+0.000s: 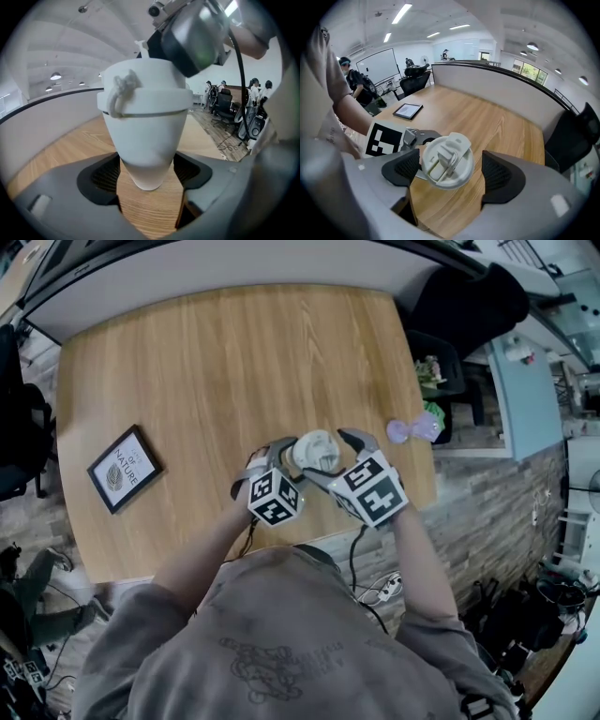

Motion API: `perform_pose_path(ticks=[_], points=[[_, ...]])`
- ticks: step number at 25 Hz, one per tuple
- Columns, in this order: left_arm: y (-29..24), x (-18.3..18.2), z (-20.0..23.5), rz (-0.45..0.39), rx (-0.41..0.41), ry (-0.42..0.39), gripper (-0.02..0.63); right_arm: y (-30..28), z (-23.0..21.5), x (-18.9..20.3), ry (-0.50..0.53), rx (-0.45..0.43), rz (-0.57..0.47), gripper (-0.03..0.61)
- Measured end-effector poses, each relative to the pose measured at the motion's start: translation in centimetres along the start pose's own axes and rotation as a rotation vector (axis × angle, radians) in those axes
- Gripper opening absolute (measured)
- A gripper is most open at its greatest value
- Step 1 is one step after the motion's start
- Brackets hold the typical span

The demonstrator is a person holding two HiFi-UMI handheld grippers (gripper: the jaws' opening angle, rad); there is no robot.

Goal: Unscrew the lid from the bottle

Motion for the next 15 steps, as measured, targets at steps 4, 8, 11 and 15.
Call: perform_pose_path(ticks=[4, 8, 11, 15], points=[[0.1, 0.1, 0.0, 0.001, -0.005, 0.01, 0.352, -1.1, 0.2, 0.3, -0.035, 0.028, 0.012, 0.411], [0.0, 0.3, 0.1, -0.006, 0.015, 0.002, 0.35, -1.5, 0.3, 0.2, 0.052, -0.033, 0.058, 0.399], [0.1, 0.2, 0.2, -0.011, 0.034, -0.008, 0.347, -1.5, 0.1, 0.1, 0.205, -0.126, 0.089, 0.397], [0.2, 0.3, 0.4, -0.02, 0.063, -0.025, 0.342, -1.5, 0.0, -0.1, 0.503, -0.281, 0.144, 0.397]])
Point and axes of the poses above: the fingertips, and each gripper's own axes: y backward along the fingers, z to its left, x out of its underside, the point moved 9 cm from there along y, backward along the fingers, and after that the axes turned 9 degrees about -z, right-handed, at the moved point
